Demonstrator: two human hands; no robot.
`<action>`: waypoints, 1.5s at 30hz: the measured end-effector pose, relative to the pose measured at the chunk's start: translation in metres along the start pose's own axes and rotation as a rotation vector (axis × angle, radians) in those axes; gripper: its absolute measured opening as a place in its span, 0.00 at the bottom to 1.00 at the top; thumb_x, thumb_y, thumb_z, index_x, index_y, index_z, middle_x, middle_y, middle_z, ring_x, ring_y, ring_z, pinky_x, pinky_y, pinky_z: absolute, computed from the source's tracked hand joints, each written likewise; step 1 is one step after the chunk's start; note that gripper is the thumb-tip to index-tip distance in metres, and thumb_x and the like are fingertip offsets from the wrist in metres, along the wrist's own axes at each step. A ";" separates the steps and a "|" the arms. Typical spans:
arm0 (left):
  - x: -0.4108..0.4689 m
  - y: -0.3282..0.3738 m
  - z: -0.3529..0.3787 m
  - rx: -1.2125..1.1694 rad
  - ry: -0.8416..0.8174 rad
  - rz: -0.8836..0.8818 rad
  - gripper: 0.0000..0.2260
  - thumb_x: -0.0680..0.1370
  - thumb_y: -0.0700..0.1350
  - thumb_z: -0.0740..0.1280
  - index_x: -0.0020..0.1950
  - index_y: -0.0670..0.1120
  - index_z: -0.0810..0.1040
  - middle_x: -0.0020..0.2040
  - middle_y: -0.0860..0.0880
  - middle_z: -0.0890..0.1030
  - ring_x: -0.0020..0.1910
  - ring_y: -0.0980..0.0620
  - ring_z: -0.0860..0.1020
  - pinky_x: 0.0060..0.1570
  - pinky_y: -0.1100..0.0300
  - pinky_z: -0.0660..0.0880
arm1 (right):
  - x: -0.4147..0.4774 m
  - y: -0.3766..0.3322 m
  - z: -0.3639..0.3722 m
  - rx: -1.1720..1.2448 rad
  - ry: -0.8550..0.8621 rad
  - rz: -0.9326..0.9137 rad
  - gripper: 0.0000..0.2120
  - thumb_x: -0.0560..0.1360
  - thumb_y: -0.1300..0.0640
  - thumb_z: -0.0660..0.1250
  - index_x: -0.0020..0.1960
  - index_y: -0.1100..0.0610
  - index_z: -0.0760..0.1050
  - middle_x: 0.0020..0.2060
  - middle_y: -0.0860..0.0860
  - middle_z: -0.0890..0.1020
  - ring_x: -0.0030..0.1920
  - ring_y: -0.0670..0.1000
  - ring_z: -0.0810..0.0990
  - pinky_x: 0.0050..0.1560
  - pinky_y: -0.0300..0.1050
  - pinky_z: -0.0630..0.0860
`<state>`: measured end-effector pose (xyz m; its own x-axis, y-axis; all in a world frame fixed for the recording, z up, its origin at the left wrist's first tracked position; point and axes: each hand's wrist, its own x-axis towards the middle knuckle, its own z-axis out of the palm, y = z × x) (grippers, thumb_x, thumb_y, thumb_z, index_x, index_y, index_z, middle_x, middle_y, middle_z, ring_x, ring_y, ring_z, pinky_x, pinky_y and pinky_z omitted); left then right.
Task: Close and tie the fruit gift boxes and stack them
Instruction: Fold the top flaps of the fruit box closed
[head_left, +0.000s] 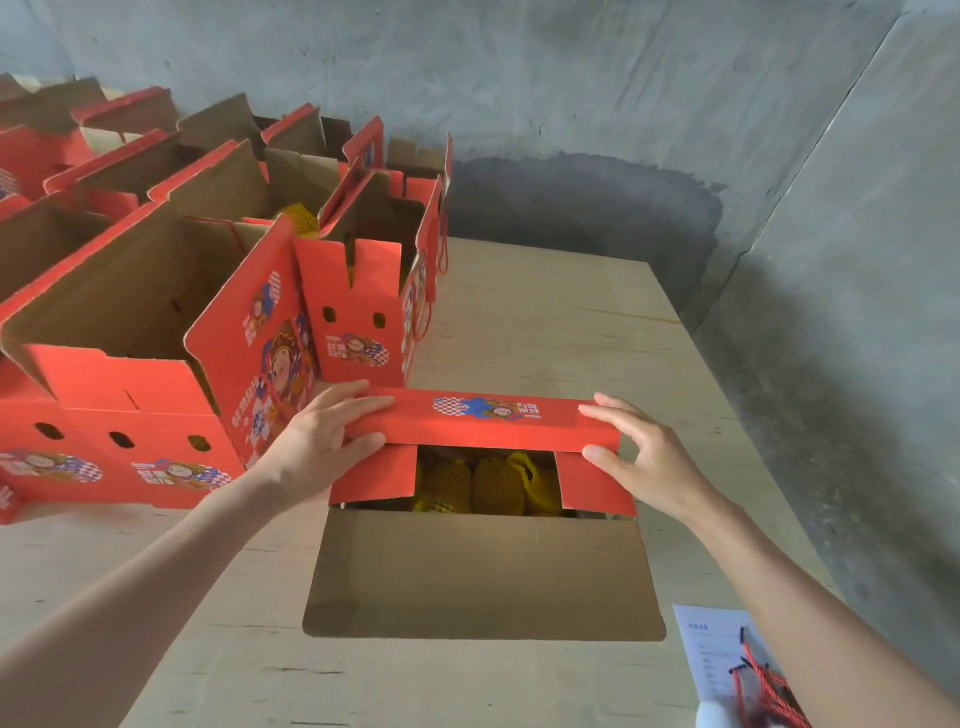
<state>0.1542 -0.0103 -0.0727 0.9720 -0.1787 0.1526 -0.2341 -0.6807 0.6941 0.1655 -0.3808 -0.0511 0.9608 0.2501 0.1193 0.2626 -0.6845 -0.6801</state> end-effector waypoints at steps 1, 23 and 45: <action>0.004 0.000 0.001 0.010 -0.027 -0.028 0.20 0.77 0.53 0.64 0.69 0.59 0.69 0.75 0.52 0.61 0.72 0.51 0.61 0.63 0.52 0.69 | 0.002 -0.001 0.001 -0.004 -0.030 -0.024 0.22 0.77 0.55 0.67 0.68 0.43 0.70 0.72 0.42 0.64 0.73 0.41 0.59 0.70 0.43 0.64; 0.011 0.000 0.016 -0.268 -0.188 -0.244 0.17 0.82 0.49 0.56 0.63 0.72 0.62 0.76 0.60 0.41 0.75 0.50 0.50 0.61 0.54 0.72 | -0.004 0.008 0.015 -0.020 0.136 -0.171 0.10 0.72 0.71 0.68 0.49 0.61 0.83 0.68 0.58 0.72 0.56 0.32 0.74 0.59 0.25 0.66; 0.005 0.010 0.003 -1.022 -0.071 -0.568 0.18 0.80 0.36 0.60 0.55 0.57 0.81 0.69 0.48 0.71 0.60 0.44 0.75 0.50 0.50 0.78 | -0.011 0.009 0.003 0.290 -0.069 0.042 0.25 0.76 0.75 0.55 0.60 0.53 0.78 0.72 0.43 0.65 0.66 0.29 0.63 0.64 0.25 0.59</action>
<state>0.1570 -0.0200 -0.0669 0.9209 -0.0939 -0.3782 0.3897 0.2065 0.8975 0.1565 -0.3873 -0.0608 0.9594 0.2784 0.0446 0.1775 -0.4733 -0.8629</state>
